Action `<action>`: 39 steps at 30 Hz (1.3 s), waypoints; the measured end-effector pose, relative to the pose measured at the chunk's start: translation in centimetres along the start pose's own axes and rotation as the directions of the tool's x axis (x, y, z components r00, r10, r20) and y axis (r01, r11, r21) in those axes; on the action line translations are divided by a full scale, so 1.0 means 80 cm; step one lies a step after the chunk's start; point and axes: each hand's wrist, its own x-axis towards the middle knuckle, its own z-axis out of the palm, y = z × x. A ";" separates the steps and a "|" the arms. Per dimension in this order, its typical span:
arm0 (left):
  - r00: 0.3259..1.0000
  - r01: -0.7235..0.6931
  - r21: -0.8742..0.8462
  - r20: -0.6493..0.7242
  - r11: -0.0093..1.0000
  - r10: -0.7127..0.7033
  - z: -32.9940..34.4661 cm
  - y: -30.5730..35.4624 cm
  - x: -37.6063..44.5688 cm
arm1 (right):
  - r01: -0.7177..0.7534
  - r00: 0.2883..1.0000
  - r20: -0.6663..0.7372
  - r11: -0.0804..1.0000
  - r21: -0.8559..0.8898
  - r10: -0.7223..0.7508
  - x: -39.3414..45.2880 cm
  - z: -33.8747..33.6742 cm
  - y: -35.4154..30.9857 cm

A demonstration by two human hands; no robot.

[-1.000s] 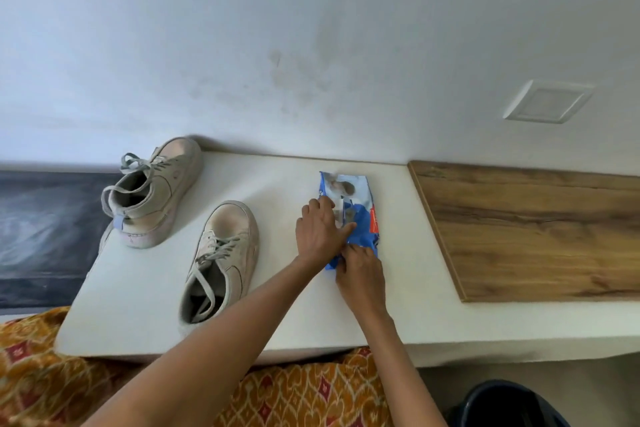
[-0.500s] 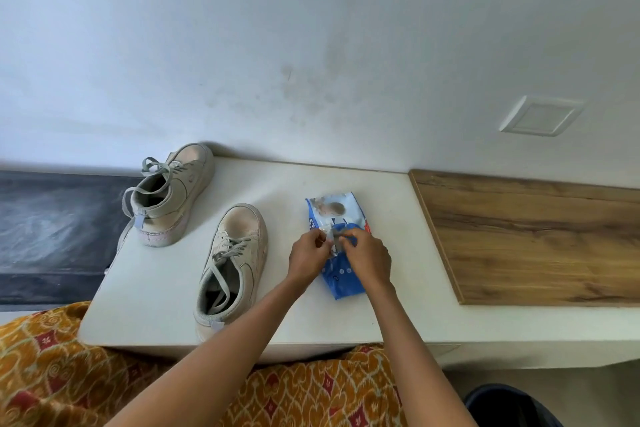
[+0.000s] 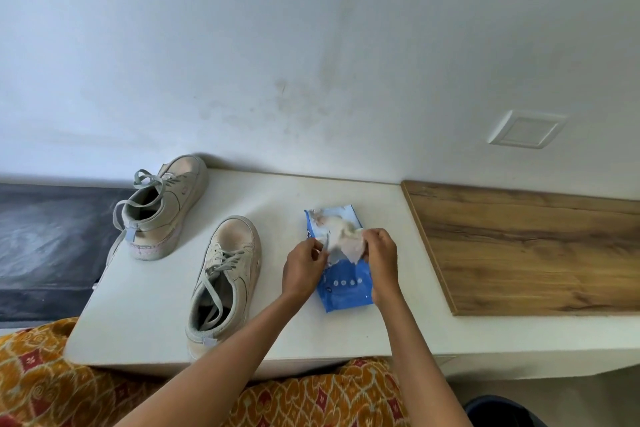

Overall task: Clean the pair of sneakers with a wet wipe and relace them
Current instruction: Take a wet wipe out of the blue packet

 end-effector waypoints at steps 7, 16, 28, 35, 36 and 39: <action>0.999 0.042 -0.369 0.027 0.928 -0.035 -0.009 0.042 -0.012 | -0.161 0.986 0.083 0.937 0.309 0.142 -0.012 0.005 -0.016; 0.953 0.302 -0.602 0.219 0.739 -0.211 -0.024 0.081 -0.004 | -0.251 0.963 0.179 0.915 0.316 0.203 -0.044 0.004 -0.023; 0.853 0.521 -0.715 0.443 0.466 -0.275 -0.031 0.088 -0.001 | -0.072 0.988 0.151 0.971 0.230 0.038 -0.046 -0.010 -0.023; 0.849 0.472 -0.700 0.198 0.536 -0.489 -0.025 0.084 0.012 | -0.079 0.996 -0.013 0.930 0.358 0.090 -0.046 -0.012 -0.015; 0.858 0.458 -0.674 0.167 0.579 -0.485 -0.024 0.085 0.012 | -0.082 0.996 -0.002 0.920 0.383 0.089 -0.046 -0.011 -0.014; 0.873 0.477 -0.659 0.273 0.582 -0.405 -0.030 0.094 0.005 | -0.097 0.995 0.017 0.884 0.458 0.100 -0.048 -0.007 -0.018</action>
